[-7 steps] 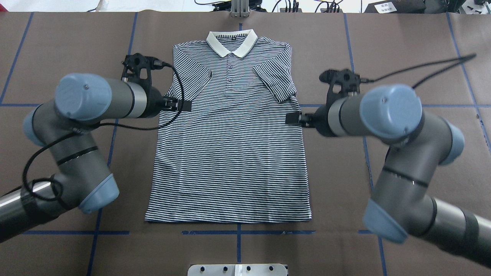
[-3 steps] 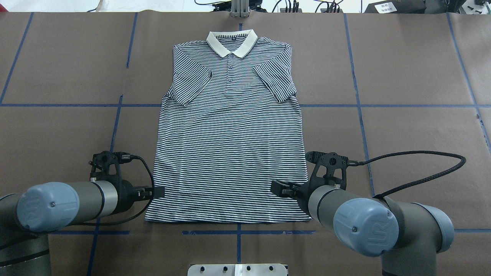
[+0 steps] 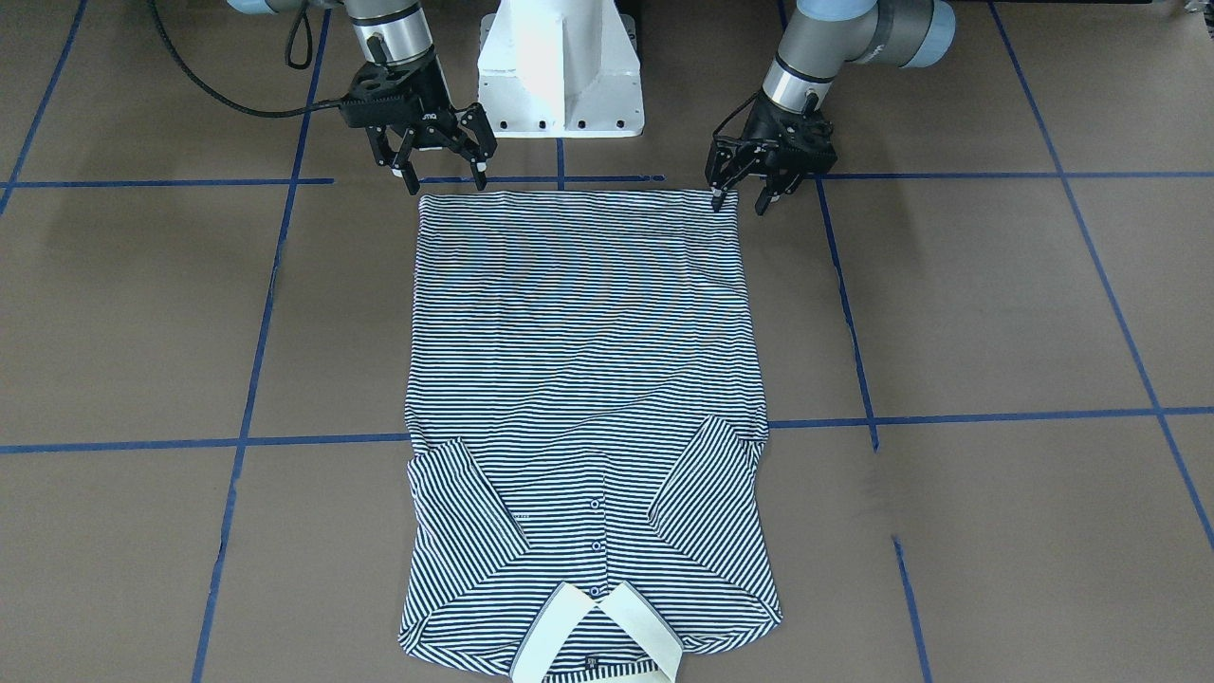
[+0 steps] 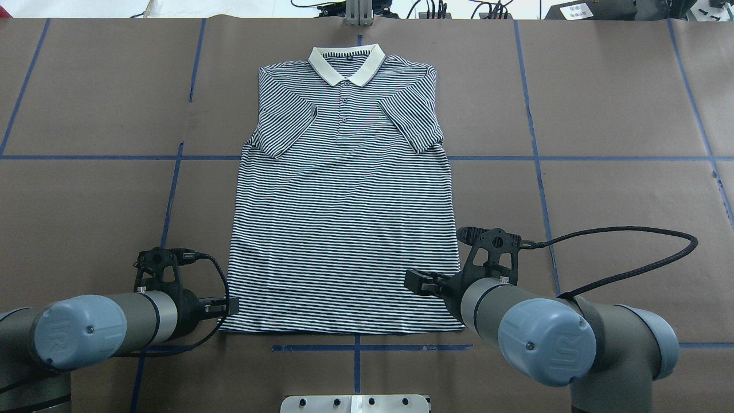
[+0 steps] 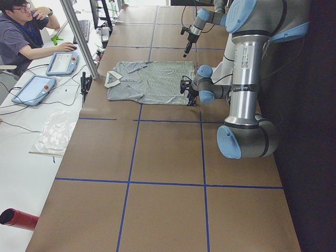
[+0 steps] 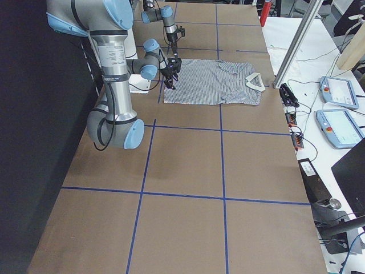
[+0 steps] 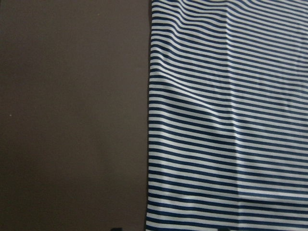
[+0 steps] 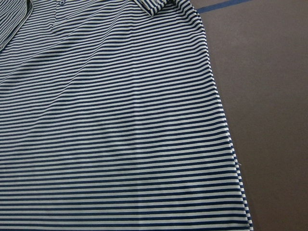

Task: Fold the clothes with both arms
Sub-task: 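Align both grippers at the hem corners and close on the fabric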

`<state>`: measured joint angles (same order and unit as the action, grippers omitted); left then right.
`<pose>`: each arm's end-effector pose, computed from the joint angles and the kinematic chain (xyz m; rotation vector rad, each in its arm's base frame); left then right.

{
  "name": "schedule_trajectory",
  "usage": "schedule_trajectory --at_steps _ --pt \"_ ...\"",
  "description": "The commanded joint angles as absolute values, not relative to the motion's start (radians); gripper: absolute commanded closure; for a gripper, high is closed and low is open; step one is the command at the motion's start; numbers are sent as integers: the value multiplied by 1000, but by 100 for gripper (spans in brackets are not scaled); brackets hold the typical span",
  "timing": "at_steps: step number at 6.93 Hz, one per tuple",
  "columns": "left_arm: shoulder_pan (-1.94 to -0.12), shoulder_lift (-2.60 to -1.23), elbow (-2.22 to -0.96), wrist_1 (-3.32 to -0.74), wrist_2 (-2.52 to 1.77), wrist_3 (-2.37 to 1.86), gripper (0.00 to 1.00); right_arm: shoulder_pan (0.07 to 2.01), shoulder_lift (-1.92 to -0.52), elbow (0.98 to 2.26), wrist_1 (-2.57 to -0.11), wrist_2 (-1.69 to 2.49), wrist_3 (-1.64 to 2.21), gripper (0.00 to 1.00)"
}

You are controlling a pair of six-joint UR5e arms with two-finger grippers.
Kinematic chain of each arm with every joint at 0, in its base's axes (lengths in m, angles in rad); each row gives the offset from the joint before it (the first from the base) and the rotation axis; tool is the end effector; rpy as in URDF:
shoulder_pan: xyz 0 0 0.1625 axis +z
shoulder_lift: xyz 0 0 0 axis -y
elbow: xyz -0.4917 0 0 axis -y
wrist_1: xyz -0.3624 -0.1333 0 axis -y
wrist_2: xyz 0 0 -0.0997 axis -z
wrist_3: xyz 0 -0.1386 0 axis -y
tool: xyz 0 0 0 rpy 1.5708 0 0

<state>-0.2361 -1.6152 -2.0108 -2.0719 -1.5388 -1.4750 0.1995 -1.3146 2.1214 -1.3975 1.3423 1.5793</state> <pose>0.4666 -0.2539 0.4784 0.1919 0.9680 -0.1445 -0.4996 -0.2690 0.3689 0.3031 -0.9547 0.3023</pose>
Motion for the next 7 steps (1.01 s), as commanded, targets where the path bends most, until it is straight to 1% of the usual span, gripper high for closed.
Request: schedule_trajectory --at_steps 1,5,7 --pt "-209 -1615 -2011 -2063 -1537 -1509 48 201 -1315 2121 -1397 1341 1578 0" --pt "-192 -1621 -2010 -2063 -1539 -1523 50 201 -1315 2121 -1397 1336 1578 0" --pt "-192 -1621 -2008 -2063 -1537 -1523 52 201 -1315 2121 -1397 1336 1578 0"
